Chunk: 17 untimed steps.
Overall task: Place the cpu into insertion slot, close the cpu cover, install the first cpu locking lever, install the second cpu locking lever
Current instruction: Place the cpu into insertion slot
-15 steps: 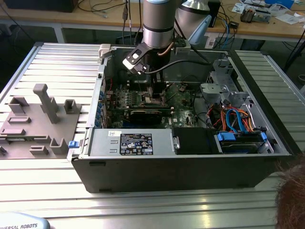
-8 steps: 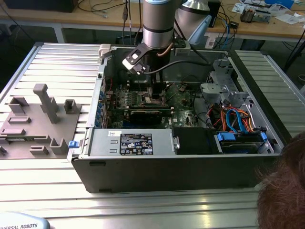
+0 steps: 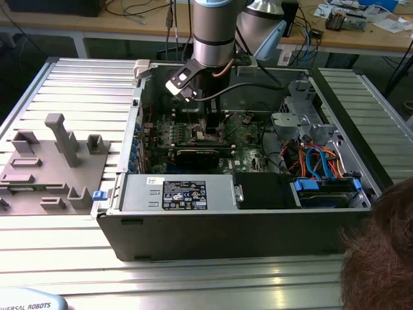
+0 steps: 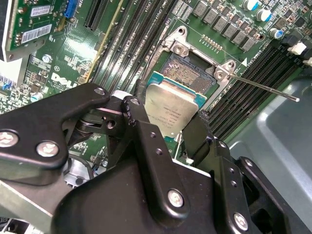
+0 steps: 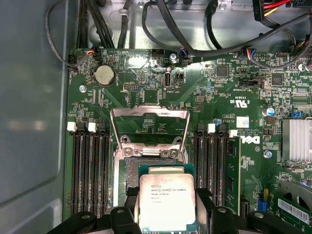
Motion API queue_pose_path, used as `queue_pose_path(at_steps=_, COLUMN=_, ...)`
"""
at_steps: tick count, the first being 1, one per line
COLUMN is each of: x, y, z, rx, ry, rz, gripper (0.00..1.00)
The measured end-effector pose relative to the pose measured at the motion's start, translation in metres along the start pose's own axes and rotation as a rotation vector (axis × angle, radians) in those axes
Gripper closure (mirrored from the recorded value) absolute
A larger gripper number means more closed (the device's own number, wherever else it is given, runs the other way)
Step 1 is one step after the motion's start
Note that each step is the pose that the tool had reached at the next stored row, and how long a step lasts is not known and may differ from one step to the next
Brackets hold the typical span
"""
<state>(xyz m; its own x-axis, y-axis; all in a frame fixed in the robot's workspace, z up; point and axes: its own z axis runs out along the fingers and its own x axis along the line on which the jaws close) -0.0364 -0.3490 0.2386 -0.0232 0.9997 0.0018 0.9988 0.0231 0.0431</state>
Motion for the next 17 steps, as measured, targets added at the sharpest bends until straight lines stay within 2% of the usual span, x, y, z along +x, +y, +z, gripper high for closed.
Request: queue_pose_path(at_steps=17, x=0.0002, y=-0.0002, z=0.0046, rx=0.0, ry=0.0, rz=0.002, gripper=0.45)
